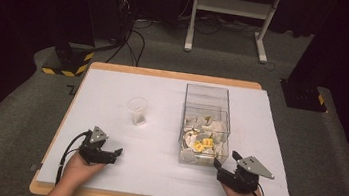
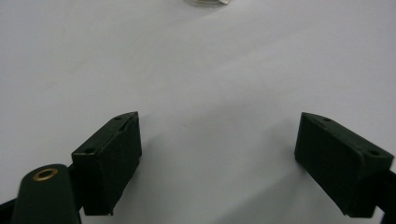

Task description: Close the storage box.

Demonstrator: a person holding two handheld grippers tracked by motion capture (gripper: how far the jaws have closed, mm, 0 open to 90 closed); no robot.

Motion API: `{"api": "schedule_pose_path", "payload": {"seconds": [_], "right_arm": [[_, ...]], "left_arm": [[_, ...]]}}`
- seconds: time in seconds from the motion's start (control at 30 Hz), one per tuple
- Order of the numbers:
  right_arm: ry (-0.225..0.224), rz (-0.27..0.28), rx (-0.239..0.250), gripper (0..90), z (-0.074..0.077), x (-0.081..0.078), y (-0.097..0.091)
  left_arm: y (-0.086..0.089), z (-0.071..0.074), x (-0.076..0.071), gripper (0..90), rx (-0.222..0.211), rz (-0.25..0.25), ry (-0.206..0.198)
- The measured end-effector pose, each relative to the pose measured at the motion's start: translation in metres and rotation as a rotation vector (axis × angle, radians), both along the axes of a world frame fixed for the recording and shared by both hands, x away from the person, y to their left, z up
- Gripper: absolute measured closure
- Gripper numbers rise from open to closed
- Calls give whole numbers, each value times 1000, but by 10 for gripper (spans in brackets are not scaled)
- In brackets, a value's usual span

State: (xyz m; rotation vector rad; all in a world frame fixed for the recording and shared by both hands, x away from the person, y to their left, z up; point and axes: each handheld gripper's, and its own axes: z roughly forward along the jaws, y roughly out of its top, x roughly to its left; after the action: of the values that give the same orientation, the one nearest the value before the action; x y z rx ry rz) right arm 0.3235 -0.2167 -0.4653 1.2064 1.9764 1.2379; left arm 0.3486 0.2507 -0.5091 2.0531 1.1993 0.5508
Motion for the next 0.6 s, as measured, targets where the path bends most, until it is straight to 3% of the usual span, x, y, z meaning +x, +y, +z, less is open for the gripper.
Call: {"api": "schedule_pose_path", "payload": {"seconds": [0.6], "right_arm": [[-9,-56,-15,247,-2,35,7]], "left_arm": [[0,0,-2,150,7,22,-6]]}}
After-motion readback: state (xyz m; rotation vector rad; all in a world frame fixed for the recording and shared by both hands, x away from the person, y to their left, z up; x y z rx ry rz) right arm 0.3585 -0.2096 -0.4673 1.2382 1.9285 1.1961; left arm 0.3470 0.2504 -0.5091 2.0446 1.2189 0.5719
